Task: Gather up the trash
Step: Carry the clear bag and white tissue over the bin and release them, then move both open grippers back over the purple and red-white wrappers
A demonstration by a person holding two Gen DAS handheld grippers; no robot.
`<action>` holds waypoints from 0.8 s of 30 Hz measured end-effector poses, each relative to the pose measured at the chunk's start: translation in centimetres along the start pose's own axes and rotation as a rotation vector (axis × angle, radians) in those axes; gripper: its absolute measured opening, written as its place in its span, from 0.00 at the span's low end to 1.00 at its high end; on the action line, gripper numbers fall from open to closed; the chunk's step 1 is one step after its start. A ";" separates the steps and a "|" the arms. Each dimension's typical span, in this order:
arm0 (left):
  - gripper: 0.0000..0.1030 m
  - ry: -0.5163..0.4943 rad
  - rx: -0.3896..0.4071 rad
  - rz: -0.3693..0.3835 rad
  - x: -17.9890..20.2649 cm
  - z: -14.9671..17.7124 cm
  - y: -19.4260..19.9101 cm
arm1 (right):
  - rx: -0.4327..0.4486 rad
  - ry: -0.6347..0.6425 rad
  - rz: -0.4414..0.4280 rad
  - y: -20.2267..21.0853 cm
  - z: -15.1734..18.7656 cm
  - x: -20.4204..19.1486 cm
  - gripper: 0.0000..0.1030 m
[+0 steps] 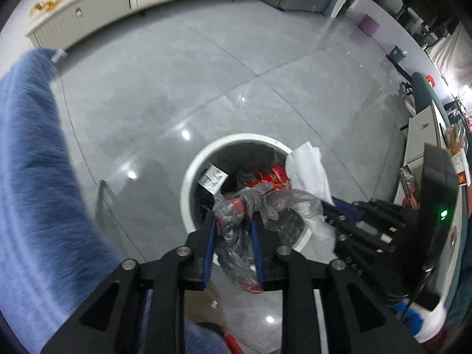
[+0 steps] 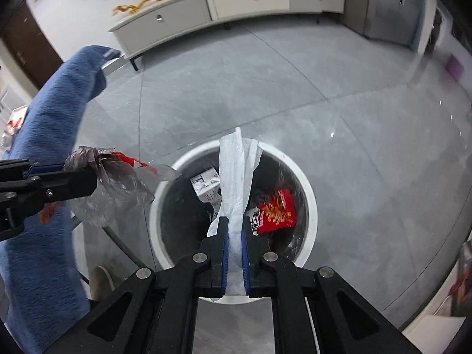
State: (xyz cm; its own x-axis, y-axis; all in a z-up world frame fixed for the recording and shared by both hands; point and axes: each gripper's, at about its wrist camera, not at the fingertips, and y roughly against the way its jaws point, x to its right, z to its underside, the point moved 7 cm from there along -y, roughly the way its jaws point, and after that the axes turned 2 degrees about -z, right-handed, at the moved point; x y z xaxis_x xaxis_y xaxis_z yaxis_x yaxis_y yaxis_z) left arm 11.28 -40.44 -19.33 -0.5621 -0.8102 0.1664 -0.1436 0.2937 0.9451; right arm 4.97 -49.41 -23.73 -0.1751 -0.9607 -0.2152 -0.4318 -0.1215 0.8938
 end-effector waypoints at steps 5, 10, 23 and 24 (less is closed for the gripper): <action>0.47 0.046 -0.007 0.045 0.2 -0.3 -1.4 | -0.006 -0.064 -0.026 -1.8 0.3 1.5 0.21; 0.47 0.076 0.013 0.077 -0.3 -0.4 -0.9 | -0.011 -0.070 -0.007 -2.1 0.6 1.9 0.23; 0.47 0.235 0.333 -0.107 -15.3 0.8 12.4 | 0.160 0.172 -0.089 5.1 -5.2 -11.4 0.23; 0.47 0.259 0.350 -0.128 -17.3 1.2 13.3 | 0.169 0.192 -0.103 5.5 -5.7 -12.8 0.23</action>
State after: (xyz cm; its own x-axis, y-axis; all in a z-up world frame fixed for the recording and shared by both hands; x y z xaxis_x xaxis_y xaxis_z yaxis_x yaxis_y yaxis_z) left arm 18.10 -21.92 -9.95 -0.3062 -0.9382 0.1611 -0.4905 0.3006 0.8179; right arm 9.85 -39.17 -13.85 0.0415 -0.9770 -0.2089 -0.5832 -0.1935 0.7889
